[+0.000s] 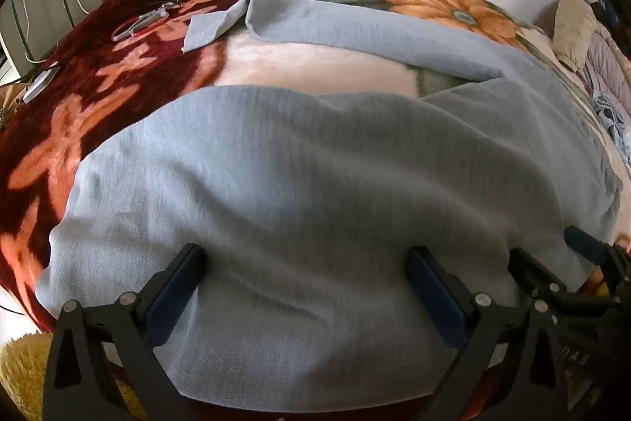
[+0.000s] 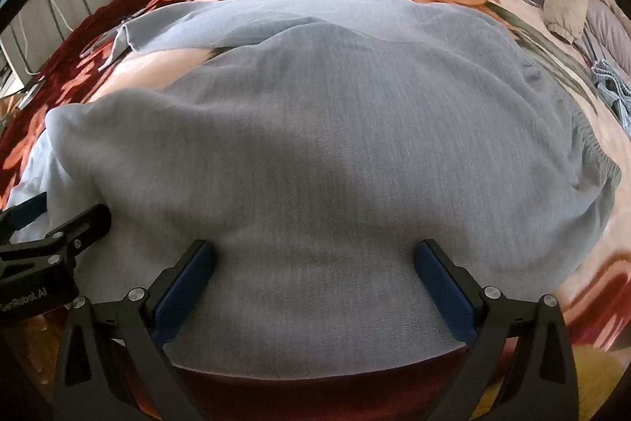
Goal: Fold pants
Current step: 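Move both grippers over the grey sweatpants toward the leg and waistband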
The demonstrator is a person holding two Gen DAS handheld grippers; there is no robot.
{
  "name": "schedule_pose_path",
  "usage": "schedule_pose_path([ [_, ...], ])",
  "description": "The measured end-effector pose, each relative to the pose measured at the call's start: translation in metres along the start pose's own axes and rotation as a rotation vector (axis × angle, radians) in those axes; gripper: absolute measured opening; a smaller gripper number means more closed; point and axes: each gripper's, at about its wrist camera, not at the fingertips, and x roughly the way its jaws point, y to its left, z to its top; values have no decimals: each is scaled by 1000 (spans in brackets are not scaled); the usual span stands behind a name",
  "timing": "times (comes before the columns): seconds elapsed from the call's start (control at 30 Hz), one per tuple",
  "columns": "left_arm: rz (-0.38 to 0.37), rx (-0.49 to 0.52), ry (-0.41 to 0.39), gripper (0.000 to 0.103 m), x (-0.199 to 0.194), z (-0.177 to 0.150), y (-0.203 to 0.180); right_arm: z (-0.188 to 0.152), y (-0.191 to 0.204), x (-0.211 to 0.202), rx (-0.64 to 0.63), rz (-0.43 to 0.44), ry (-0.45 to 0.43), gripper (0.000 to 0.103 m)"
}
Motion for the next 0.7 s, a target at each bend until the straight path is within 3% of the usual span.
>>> schedule_pose_path([
  [0.03,9,2,3,103,0,0,0,-1,1,0,-18,-32,-13,103],
  [0.57,-18,26,9,103,-2,-1,-1,-1,0,0,-17,-9,5,103],
  [0.7,-30,32,31,103,-4,2,0,7,-1,-9,-21,10,38,98],
])
